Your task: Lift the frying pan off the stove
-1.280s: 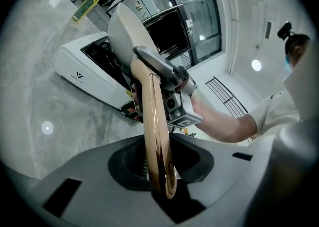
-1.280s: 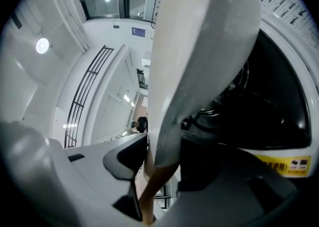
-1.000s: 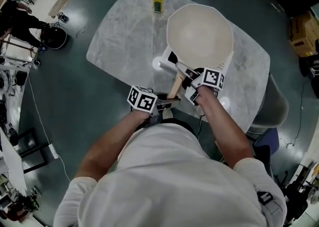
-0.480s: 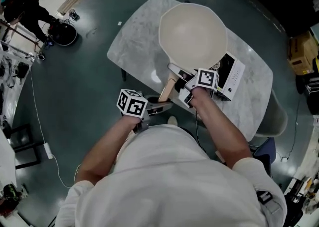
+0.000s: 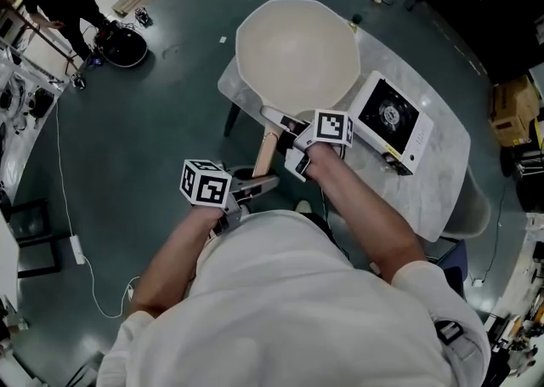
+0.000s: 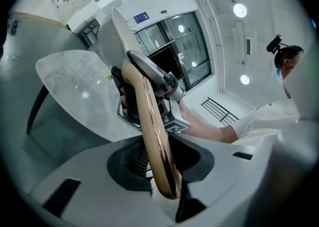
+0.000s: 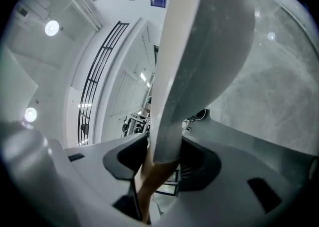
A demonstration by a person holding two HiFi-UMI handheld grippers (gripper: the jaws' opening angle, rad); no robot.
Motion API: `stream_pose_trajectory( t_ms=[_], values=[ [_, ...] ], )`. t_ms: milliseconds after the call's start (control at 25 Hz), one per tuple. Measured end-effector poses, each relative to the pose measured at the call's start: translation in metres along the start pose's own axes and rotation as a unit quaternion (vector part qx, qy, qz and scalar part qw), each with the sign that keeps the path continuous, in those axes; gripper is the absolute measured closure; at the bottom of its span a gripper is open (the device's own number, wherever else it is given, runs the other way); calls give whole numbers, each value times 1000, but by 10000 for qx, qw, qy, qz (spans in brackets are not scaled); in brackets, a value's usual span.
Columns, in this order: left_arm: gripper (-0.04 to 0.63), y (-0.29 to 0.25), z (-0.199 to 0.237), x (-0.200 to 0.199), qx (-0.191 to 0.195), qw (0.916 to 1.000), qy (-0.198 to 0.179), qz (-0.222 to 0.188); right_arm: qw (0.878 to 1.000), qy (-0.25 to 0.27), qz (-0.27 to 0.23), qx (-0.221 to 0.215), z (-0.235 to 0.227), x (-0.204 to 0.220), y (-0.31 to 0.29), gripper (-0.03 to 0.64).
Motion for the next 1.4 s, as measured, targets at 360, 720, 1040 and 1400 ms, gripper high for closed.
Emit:
stream_pose_trajectory(
  t_ms=[360, 720, 1040, 1400],
  values=[
    [474, 86, 9, 32, 99, 9999, -2, -56, 9999, -12, 7, -144, 44, 58, -59, 428],
    [474, 94, 5, 46, 284, 9996, -12, 42, 10000, -1, -85, -21, 55, 71, -52, 428],
    [474, 95, -2, 52, 373, 9992, -48, 130, 9999, 37, -139, 2, 64, 74, -46, 426],
    [474, 96, -5, 56, 418, 9989, -57, 220, 9998, 9, -189, 35, 66, 78, -43, 426]
  ],
)
Point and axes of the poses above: the fingertips, and each gripper's own axes: y backward along the fingers, z to its left, x out of its underside, the point moved 5 cm from there along y, backward along the fingers, and after that the axes turned 15 degrees about y, right-handed, at the moved point
